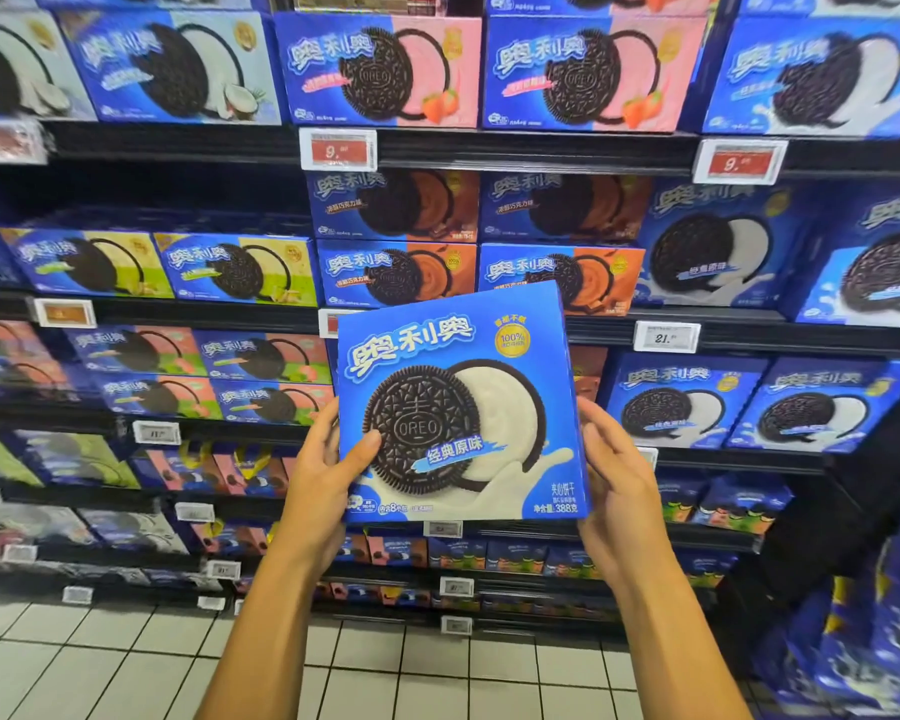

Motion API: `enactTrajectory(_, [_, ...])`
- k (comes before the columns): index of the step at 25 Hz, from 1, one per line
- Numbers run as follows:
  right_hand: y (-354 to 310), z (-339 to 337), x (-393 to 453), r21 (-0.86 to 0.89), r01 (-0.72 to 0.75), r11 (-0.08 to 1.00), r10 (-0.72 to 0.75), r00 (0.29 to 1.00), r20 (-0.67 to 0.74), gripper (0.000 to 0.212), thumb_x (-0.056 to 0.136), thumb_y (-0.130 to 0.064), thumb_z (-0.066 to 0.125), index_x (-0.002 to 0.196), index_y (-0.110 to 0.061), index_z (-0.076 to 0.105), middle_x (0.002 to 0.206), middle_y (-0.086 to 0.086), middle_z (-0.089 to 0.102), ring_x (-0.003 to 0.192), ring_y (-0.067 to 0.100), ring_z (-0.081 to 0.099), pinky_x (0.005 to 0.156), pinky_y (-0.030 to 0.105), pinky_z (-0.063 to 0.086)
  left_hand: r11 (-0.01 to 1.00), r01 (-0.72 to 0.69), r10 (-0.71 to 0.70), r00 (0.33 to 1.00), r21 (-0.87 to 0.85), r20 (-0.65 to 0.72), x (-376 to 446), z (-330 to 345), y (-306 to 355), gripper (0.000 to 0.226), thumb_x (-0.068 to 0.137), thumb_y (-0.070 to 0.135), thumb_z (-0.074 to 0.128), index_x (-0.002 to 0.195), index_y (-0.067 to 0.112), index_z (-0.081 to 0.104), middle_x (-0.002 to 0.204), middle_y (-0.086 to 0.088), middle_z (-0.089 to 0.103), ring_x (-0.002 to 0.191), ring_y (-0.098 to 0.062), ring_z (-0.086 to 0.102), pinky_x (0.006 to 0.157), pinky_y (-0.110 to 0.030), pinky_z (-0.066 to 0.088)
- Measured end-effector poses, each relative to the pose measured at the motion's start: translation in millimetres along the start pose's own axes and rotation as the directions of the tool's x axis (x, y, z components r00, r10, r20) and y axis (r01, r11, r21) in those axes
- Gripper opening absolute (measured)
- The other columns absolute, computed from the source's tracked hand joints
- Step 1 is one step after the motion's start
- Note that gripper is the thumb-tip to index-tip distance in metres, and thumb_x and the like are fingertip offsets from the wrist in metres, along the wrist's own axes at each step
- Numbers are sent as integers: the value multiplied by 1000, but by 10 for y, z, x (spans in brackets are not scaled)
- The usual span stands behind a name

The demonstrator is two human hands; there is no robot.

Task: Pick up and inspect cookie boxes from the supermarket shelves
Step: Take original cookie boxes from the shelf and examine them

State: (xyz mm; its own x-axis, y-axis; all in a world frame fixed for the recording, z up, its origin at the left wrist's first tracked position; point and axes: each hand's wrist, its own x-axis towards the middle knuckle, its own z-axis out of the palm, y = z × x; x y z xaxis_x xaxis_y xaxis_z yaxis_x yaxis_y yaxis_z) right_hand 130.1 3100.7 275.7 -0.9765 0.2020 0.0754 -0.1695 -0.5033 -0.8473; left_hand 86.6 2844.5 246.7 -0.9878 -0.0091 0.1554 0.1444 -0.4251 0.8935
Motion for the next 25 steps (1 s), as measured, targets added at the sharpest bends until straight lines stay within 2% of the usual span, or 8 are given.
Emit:
enactTrajectory(4, [-77,91,-46,-56,-36,998,43,991,129,48,95,-26,53,140,-13,55,139,12,62,127,31,59,105,50,48,995,60,-60,998,-84,6,108,11,-70,50,83,14,63,132,19,54,128,-7,67,111,-26,67,86,-43,59])
enactTrajectory(8, [-181,297,-146,-106,78,991,-62,988,144,37,80,-35,71,116,-31,73,127,0,71,110,15,69,86,30,58,991,136,-136,990,16,37,227,80,-153,43,93,5,54,136,13,53,119,1,71,106,-15,68,82,-29,58])
enactTrajectory(11, [-155,476,-263,-208,216,954,-170,961,219,31,80,-25,80,108,-35,77,113,-7,76,99,6,71,78,19,56,972,235,-235,971,16,33,312,143,-156,41,99,0,46,139,8,48,121,0,63,107,-14,64,82,-30,55])
enactTrajectory(14, [-110,631,-379,-271,238,933,-170,952,254,31,78,-33,79,108,-42,75,108,-8,77,100,10,72,75,20,58,965,256,-250,963,-52,98,305,243,-138,25,98,19,48,115,15,66,108,-3,71,94,-16,65,71,-35,58])
enactTrajectory(17, [-104,675,-461,-322,273,907,-184,942,280,30,79,-36,82,107,-42,73,110,-10,75,106,11,70,76,22,58,962,265,-260,962,-63,87,278,285,-184,28,100,25,48,116,13,67,117,-10,71,108,-26,63,99,-51,47])
enactTrajectory(19, [-120,693,-495,-340,293,894,-194,935,296,30,78,-37,78,105,-47,71,110,-14,74,106,7,68,75,19,57,962,268,-264,962,-54,72,280,276,-221,28,102,25,48,119,12,67,122,-15,69,112,-30,62,102,-54,44])
enactTrajectory(23, [-143,650,-477,-329,278,902,-173,933,315,30,81,-34,80,107,-46,71,112,-12,74,107,8,68,75,19,57,972,233,-232,970,0,72,282,258,-175,27,94,30,56,112,16,71,114,-11,72,100,-21,69,83,-40,58])
enactTrajectory(25, [-163,574,-426,-280,201,939,-113,947,299,34,78,-34,81,109,-43,72,115,-10,74,106,9,70,75,21,57,973,226,-227,974,48,23,295,268,-75,45,86,33,61,125,10,63,121,-12,69,105,-21,67,88,-39,55])
